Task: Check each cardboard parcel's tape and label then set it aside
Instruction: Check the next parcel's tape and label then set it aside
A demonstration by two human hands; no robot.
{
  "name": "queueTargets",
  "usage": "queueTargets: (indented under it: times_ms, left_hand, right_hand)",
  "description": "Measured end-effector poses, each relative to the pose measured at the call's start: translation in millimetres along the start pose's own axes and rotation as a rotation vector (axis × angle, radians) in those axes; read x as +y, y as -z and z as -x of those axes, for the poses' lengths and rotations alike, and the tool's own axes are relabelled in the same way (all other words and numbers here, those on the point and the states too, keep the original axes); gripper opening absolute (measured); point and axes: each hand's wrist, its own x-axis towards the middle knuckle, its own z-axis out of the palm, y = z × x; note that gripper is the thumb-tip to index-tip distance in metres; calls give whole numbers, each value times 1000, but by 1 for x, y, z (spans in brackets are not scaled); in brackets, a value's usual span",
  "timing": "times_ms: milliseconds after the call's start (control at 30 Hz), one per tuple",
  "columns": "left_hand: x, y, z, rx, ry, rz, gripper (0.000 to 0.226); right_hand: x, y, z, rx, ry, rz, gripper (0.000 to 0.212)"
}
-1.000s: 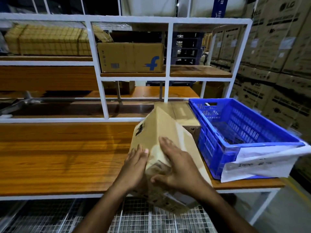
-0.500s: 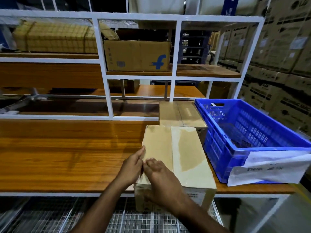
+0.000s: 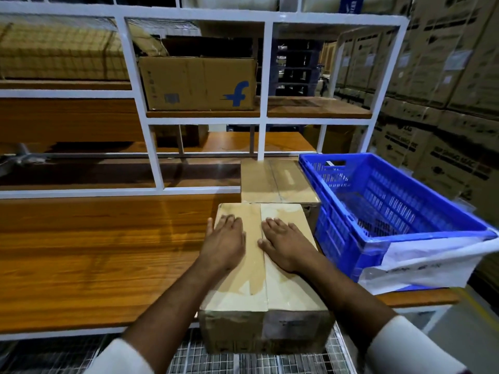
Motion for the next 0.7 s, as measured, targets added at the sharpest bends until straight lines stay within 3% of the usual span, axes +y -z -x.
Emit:
queueTargets:
  times_ms: [233,367,533,700]
  left_hand:
    - [18,1,-47,-57,-195,-19,54]
    - [16,-3,-48,-46,-200,-32,55]
    - [15,2,-46,-67,-176,-37,55]
    - [-2,6,-20,-30,-53,53,51]
  right_hand:
    - [9,1,-50,-6,-19,31,59]
    - [9,-7,-53,51,-25,56,58]
    - [17,5,-47,-13,11,44,58]
    - [35,12,-27,-49,-93,70,61]
